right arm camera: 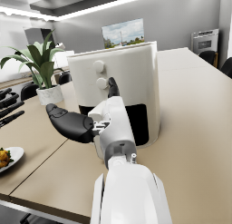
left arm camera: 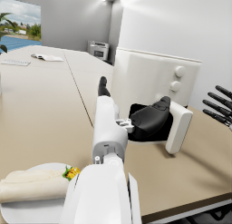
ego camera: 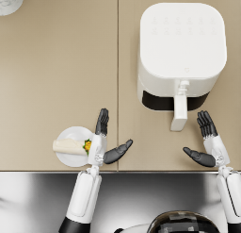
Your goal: Pick up the chicken rolls and place it into the air fryer
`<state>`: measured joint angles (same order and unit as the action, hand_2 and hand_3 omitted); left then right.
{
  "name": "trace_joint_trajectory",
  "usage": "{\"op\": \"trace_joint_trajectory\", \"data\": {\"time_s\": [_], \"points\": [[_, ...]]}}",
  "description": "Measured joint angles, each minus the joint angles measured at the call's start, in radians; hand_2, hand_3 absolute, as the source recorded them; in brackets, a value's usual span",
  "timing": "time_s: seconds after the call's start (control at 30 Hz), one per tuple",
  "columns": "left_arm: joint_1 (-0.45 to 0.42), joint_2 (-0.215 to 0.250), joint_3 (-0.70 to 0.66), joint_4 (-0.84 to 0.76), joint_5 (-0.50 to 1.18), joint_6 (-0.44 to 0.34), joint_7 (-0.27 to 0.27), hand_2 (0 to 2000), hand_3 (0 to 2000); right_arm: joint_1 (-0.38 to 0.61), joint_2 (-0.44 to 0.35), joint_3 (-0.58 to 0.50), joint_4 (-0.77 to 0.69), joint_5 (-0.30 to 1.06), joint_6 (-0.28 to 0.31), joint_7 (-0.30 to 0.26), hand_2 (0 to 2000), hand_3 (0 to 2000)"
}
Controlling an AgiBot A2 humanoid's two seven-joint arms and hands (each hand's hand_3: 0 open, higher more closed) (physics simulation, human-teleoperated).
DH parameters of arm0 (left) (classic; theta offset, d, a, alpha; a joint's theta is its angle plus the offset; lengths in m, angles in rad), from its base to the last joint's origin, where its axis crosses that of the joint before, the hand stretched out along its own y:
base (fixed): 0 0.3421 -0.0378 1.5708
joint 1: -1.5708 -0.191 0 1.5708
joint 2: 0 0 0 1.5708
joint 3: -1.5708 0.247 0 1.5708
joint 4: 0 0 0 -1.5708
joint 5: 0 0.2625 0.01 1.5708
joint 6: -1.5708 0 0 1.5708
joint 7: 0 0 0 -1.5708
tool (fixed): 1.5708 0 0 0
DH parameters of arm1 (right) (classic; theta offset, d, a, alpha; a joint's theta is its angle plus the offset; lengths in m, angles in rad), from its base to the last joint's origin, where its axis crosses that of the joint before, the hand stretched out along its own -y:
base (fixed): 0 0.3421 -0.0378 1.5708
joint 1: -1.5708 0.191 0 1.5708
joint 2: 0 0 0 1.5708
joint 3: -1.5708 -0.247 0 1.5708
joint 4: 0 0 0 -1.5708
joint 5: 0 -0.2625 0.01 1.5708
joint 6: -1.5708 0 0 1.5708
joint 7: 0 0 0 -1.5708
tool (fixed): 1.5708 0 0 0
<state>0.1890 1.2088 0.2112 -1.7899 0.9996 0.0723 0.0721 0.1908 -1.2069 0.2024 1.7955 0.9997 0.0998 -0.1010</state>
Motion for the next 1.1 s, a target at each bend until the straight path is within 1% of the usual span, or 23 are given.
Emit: {"op": "trace_joint_trajectory", "data": {"time_s": [0.07, 0.13, 0.23, 0.4, 0.43, 0.57, 0.67, 0.8, 1.03, 1.07, 1.1], "points": [[-0.003, 0.005, 0.003, 0.005, 0.0, -0.035, -0.035, 0, 0, -0.002, -0.005, 0.014, -0.005, 0.0, -0.048, 0.049, 0, 0], [-0.006, 0.011, -0.015, 0.0, 0.0, -0.053, -0.053, 0, 0, 0.002, -0.015, 0.011, 0.008, 0.0, -0.073, 0.074, 0, 0], [-0.016, 0.015, -0.059, -0.023, 0.0, -0.065, -0.065, 0, 0, 0.008, -0.027, -0.006, 0.028, 0.0, -0.09, 0.091, 0, 0], [-0.044, 0.021, -0.141, -0.066, 0.0, -0.071, -0.071, 0, 0, 0.005, -0.041, -0.018, 0.044, 0.0, -0.098, 0.099, 0, 0], [-0.051, 0.022, -0.156, -0.076, 0.044, -0.071, -0.071, 0, 0, 0.004, -0.044, -0.019, 0.048, 0.0, -0.098, 0.1, 0, 0], [-0.068, 0.029, -0.208, -0.111, 0.222, -0.072, -0.072, 0, 0, 0.006, -0.057, -0.02, 0.052, 0.177, -0.099, 0.101, 0, 0], [-0.084, 0.034, -0.242, -0.127, 0.356, -0.072, -0.072, 0, 0, 0.015, -0.069, -0.012, 0.048, 0.249, -0.1, 0.101, 0, 0], [-0.114, 0.042, -0.296, -0.143, 0.535, -0.072, -0.072, 0, 0, 0.023, -0.084, 0.004, 0.035, 0.279, -0.1, 0.101, 0, 0], [-0.171, 0.065, -0.397, -0.186, 0.85, -0.072, -0.072, 0, 0, 0.038, -0.11, 0.024, 0.0, 0.289, -0.1, 0.101, 0, 0], [-0.178, 0.069, -0.411, -0.189, 0.896, -0.08, -0.072, 0, 0, 0.04, -0.114, 0.026, -0.008, 0.289, -0.1, 0.101, 0, 0], [-0.183, 0.072, -0.424, -0.191, 0.941, -0.226, -0.072, 0, 0, 0.042, -0.117, 0.027, -0.016, 0.29, -0.1, 0.101, 0, 0]]}}
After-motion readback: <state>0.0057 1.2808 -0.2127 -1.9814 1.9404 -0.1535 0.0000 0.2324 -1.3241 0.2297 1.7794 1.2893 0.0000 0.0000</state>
